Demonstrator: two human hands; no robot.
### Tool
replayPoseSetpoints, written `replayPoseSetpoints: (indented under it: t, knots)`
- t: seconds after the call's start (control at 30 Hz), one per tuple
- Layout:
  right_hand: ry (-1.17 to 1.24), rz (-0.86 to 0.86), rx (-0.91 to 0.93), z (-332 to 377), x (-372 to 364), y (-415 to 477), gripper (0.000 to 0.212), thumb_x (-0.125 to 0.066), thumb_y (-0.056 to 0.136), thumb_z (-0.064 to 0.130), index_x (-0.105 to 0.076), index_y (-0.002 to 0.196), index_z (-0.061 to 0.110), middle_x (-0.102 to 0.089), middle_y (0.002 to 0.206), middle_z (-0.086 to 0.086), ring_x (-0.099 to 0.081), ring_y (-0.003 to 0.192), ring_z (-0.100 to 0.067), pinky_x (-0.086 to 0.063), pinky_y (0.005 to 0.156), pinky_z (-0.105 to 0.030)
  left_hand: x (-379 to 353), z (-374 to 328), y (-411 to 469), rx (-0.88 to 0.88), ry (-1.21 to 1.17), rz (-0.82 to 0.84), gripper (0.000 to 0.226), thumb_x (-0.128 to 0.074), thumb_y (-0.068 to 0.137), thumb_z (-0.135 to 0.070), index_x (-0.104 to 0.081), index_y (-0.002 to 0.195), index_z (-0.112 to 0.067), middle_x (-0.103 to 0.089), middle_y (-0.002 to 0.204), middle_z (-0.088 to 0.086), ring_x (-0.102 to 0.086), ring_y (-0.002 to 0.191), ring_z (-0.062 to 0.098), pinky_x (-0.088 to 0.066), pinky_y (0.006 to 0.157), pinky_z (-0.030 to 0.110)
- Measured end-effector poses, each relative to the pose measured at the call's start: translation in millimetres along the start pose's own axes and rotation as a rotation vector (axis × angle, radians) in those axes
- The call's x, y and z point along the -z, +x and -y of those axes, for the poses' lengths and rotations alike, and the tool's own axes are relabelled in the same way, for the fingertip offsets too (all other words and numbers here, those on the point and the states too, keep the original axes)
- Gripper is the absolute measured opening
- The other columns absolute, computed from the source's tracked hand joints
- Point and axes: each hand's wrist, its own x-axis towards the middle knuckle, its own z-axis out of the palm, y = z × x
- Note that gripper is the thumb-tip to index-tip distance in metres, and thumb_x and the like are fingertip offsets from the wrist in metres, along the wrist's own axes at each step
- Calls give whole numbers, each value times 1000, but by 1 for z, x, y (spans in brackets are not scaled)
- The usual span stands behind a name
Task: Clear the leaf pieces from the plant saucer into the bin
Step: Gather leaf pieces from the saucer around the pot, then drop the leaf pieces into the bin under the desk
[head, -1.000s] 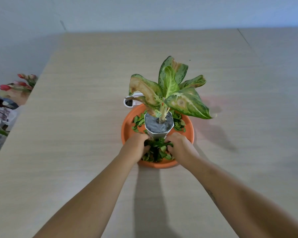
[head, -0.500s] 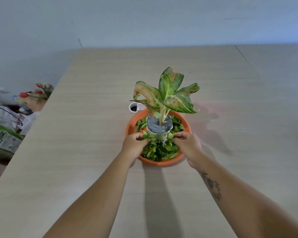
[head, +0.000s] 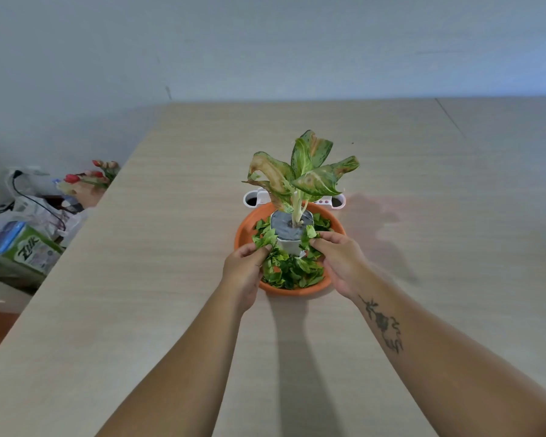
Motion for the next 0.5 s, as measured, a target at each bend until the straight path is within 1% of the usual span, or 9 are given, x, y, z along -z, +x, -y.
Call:
replayPoseSetpoints:
  t: [0.07, 0.13, 0.17, 0.23, 0.3, 0.37, 0.4, 0.43, 0.5]
  knots:
    - [44, 2, 3, 3, -2, -7, 13, -66, 85, 8, -72, 95, 12, -76, 96, -7, -70, 97, -26, -54, 93, -42, 0, -1, -5, 11, -16, 17, 15, -68, 86, -8, -68, 100, -2, -73, 102, 20, -71, 91, 28, -55, 89, 40]
    - [89, -14, 11, 2, -4, -13, 11, -64, 86, 5, -71, 94, 10, -76, 95, -9, -69, 91, -26, -54, 94, -42, 0, -1, -5, 30, -35, 28, 25, -69, 86, -8, -65, 109, 1, -72, 106, 20, -71, 97, 29, -54, 93, 42]
    - [108, -24, 16, 2, -5, -15, 11, -64, 86, 5, -71, 94, 9, -76, 95, -10, -70, 92, -26, -54, 94, -43, 0, -3, -4, 39, -40, 34, 31, -69, 86, -9, -62, 115, 2, -72, 108, 19, -70, 99, 29, -54, 93, 42]
    - [137, -44, 22, 3, -8, -19, 11, -63, 87, 4, -70, 95, 7, -76, 97, -11, -69, 99, -30, -53, 96, -45, 1, -4, 2, 54, -51, 60, 40, -70, 86, -10, -58, 123, 0, -71, 110, 18, -71, 100, 28, -56, 91, 41]
    - [178, -75, 29, 3, -8, -22, 10, -62, 87, 3, -70, 94, 6, -75, 98, -14, -68, 101, -32, -53, 95, -46, -1, -5, 5, 67, -49, 105, 35, -68, 87, -11, -60, 120, -2, -73, 106, 15, -72, 95, 24, -59, 84, 36]
    - [251, -111, 41, 3, -8, -28, 11, -60, 88, 2, -68, 95, 3, -74, 100, -18, -68, 98, -32, -54, 94, -45, -4, -7, 3, 92, -45, 161, 21, -65, 89, -9, -64, 110, -5, -75, 99, 11, -73, 85, 19, -59, 72, 29]
    - [288, -129, 53, 3, -8, -31, 12, -59, 89, 1, -67, 98, 1, -73, 101, -19, -69, 95, -31, -55, 92, -44, -6, -9, 3, 105, -44, 195, 17, -64, 90, -8, -65, 107, -5, -75, 96, 10, -72, 83, 18, -59, 70, 27]
    - [321, -141, 68, 3, -8, -35, 13, -58, 90, 0, -67, 99, -1, -73, 101, -20, -69, 90, -29, -56, 89, -43, -7, -9, 2, 114, -43, 230, 16, -63, 90, -8, -66, 106, -5, -75, 96, 11, -72, 84, 18, -58, 73, 28]
    - [367, -174, 112, -1, -7, -44, 14, -56, 91, 0, -66, 100, -3, -73, 95, -18, -69, 78, -22, -58, 79, -35, -11, -8, 0, 129, -34, 296, 15, -62, 91, -6, -67, 105, -4, -75, 98, 12, -71, 89, 21, -56, 84, 32]
